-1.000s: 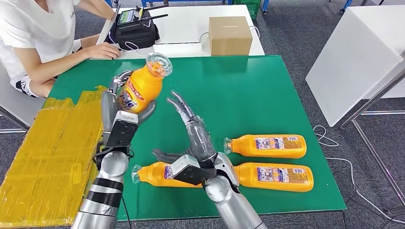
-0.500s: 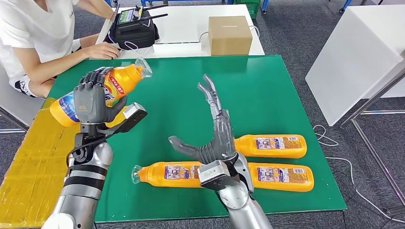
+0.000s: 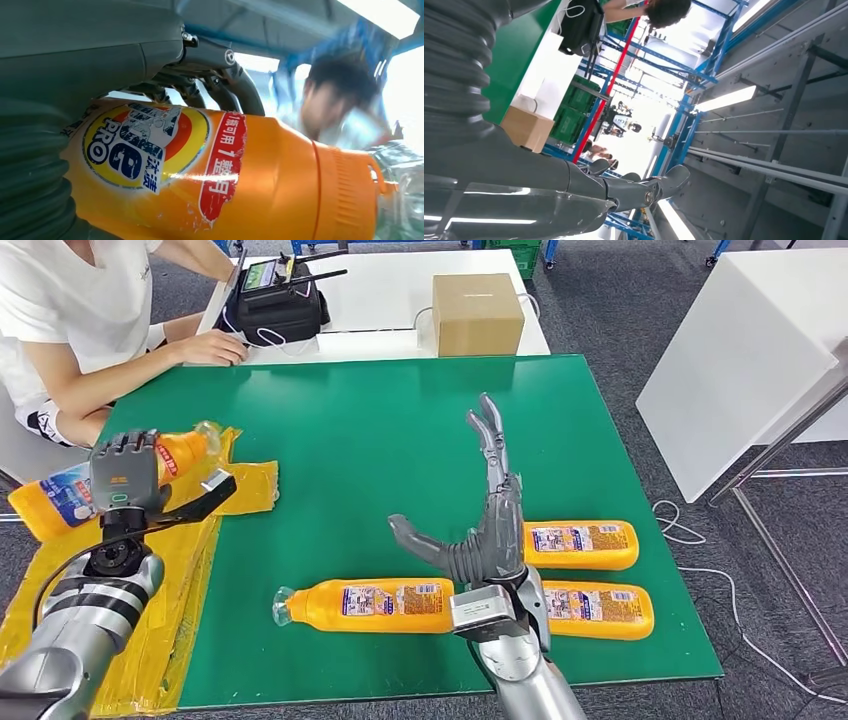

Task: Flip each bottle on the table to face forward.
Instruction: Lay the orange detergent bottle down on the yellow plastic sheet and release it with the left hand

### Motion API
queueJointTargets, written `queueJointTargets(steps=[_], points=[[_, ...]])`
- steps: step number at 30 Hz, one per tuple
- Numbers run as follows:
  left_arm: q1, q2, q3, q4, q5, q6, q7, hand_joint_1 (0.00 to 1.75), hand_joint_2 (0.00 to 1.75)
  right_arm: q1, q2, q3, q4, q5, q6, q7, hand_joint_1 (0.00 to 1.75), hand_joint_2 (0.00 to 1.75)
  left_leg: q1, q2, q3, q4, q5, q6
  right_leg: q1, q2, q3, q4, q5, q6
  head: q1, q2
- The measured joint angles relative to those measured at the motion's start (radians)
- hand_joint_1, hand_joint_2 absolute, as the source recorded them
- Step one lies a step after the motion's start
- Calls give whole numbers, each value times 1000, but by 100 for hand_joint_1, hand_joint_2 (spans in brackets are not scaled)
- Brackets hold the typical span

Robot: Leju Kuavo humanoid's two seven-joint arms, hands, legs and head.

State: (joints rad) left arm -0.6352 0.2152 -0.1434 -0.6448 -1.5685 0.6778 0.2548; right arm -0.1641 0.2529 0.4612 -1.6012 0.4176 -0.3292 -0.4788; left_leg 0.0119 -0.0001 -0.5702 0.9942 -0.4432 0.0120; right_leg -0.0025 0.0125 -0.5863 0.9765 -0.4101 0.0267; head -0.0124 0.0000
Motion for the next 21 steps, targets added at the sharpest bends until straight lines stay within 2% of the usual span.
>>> queueJointTargets(steps=[7,14,21], points=[[-29,23,-2,149,0,-7,3,175,175,0,-7,0,0,-3,-1,0,0,175,0,-2,-1,0,0,0,0,-1,0,0,0,-1,0,0],[-44,34,-2,234,12,-138,-2,175,175,0,-8,-1,3,-16,0,-2,0,175,0,-3,-1,0,0,0,0,-1,0,0,0,-1,0,0],[-47,37,33,278,64,-148,-73,175,175,-2,-8,-2,18,-21,3,-7,0,175,0,-3,0,0,0,0,0,-1,1,0,0,-1,0,0]])
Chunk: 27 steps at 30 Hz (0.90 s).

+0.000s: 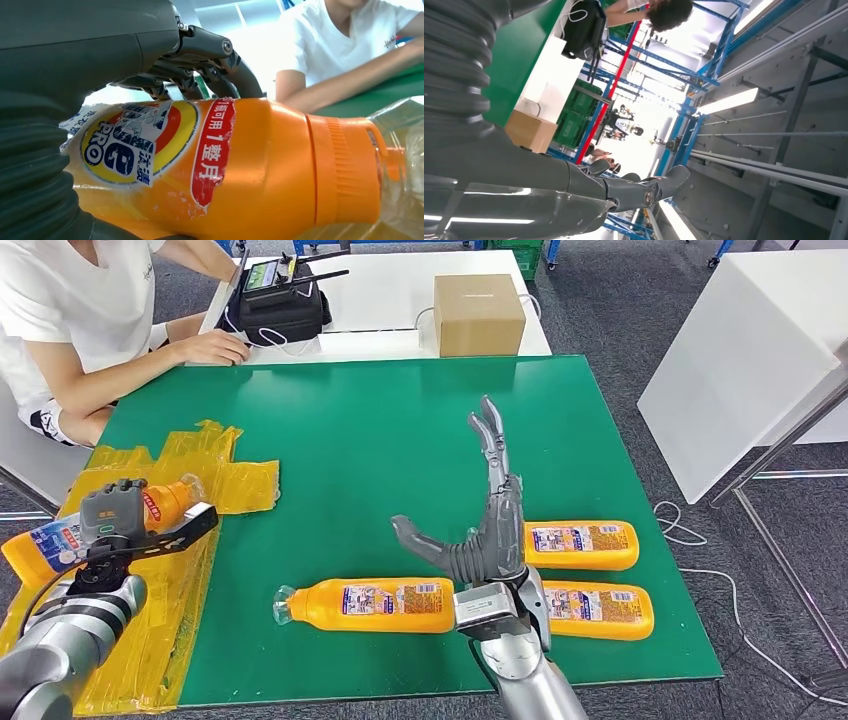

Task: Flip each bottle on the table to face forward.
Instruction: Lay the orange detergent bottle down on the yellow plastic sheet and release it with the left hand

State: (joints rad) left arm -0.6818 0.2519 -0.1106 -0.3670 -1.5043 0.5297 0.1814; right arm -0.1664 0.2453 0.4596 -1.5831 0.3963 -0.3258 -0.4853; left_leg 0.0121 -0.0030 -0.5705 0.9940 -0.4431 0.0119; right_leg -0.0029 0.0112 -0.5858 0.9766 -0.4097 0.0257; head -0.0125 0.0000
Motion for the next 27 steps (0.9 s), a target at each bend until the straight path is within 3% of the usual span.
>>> queueJointTargets(steps=[10,18,27], points=[[58,-33,132,11,80,111,-310,175,175,-12,0,0,43,-12,16,-9,0,175,-1,-1,0,0,0,0,-1,-2,1,0,0,0,0,0],[88,-45,172,9,31,176,-370,175,175,-27,0,0,82,-22,27,-17,0,175,-1,-1,2,0,0,0,-1,-2,2,0,0,0,0,0],[103,-51,192,-2,25,179,-387,175,175,-35,0,0,106,-23,28,-19,0,175,-1,-1,3,0,0,0,-1,-2,4,0,0,0,0,0]])
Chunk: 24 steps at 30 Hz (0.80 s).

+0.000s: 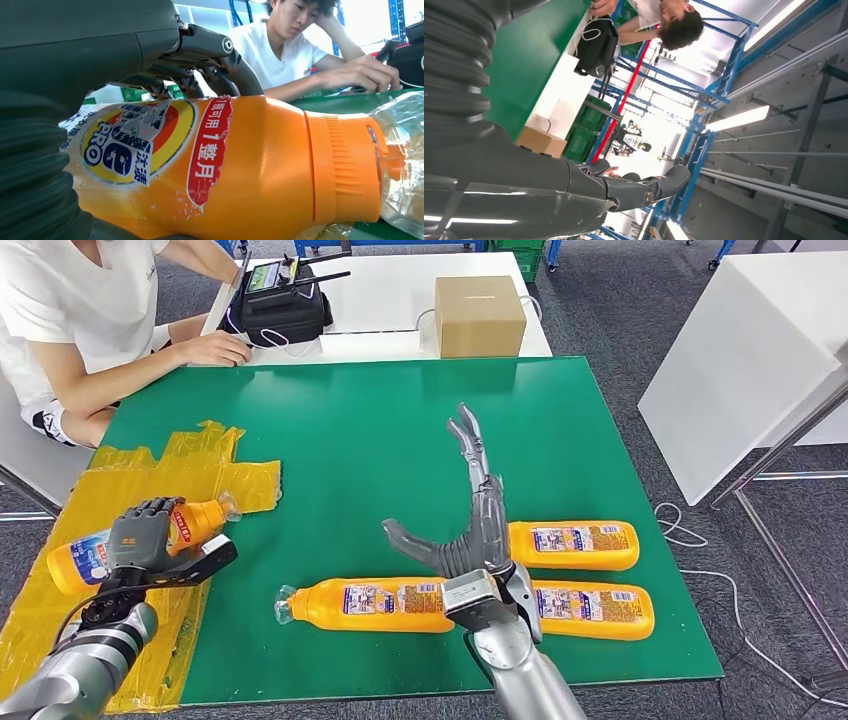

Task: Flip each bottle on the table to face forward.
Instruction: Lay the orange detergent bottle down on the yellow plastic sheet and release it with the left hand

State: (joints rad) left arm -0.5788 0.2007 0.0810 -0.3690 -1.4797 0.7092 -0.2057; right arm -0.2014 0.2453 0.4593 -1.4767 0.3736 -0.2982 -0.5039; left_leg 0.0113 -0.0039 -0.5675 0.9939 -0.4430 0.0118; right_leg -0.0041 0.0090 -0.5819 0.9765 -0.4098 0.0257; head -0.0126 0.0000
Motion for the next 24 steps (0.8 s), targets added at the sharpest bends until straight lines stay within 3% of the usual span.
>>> queueJointTargets(steps=[2,3,6,7,13,24], points=[[5,-2,9,-8,2,0,-16,175,175,-1,0,0,3,-1,0,0,0,175,0,0,0,0,0,0,0,0,0,0,0,0,0,0],[9,-4,14,-13,5,0,-26,139,175,-2,0,0,5,-2,1,0,0,175,0,0,0,0,0,0,0,0,0,0,0,0,0,0],[20,-9,29,-25,12,0,-49,8,175,-3,0,0,10,-3,1,0,0,175,0,0,0,0,0,0,0,0,0,0,0,0,0,0],[25,-11,34,-29,11,0,-52,0,175,-3,0,0,12,-3,2,-1,0,175,0,0,0,0,0,0,0,0,0,0,0,0,0,0],[56,-32,69,-70,-20,0,-64,0,175,-5,0,2,23,-6,2,-1,0,175,0,0,0,0,0,0,0,0,0,0,0,0,0,0],[87,-90,142,-136,7,-1,-161,0,175,-6,1,3,34,-8,2,-2,0,175,0,0,0,0,0,0,0,0,0,0,0,0,0,0]])
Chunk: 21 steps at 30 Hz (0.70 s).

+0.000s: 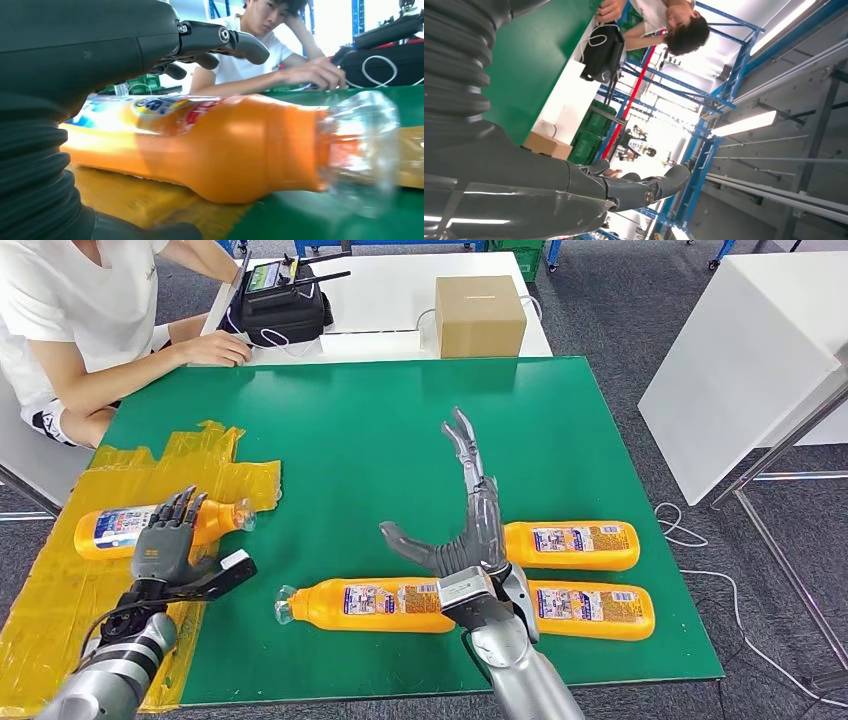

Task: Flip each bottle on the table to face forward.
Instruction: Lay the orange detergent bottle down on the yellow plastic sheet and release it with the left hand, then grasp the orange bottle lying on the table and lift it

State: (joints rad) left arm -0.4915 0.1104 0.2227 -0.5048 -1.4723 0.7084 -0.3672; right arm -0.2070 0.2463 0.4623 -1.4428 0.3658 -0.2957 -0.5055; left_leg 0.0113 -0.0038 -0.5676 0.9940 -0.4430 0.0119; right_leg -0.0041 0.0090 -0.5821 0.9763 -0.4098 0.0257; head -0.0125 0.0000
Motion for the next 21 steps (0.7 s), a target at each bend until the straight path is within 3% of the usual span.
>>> queueJointTargets(steps=[8,13,18,21], points=[[16,-29,41,-28,11,0,-26,0,175,0,1,0,4,-1,0,0,0,175,0,0,-1,0,0,0,0,0,-1,0,0,0,0,0],[18,-47,79,-41,65,0,-96,0,175,0,1,0,8,-1,0,0,0,175,0,0,-2,0,0,0,0,0,-2,0,0,0,0,0],[15,-94,114,-74,348,-11,-294,0,175,3,1,-1,9,12,-6,4,0,175,0,0,-2,0,0,0,0,0,-3,0,0,0,0,0],[13,-119,92,-106,489,-26,-326,0,175,5,1,-1,8,19,-8,7,0,175,0,0,-2,0,0,0,0,0,-3,0,0,0,0,0]])
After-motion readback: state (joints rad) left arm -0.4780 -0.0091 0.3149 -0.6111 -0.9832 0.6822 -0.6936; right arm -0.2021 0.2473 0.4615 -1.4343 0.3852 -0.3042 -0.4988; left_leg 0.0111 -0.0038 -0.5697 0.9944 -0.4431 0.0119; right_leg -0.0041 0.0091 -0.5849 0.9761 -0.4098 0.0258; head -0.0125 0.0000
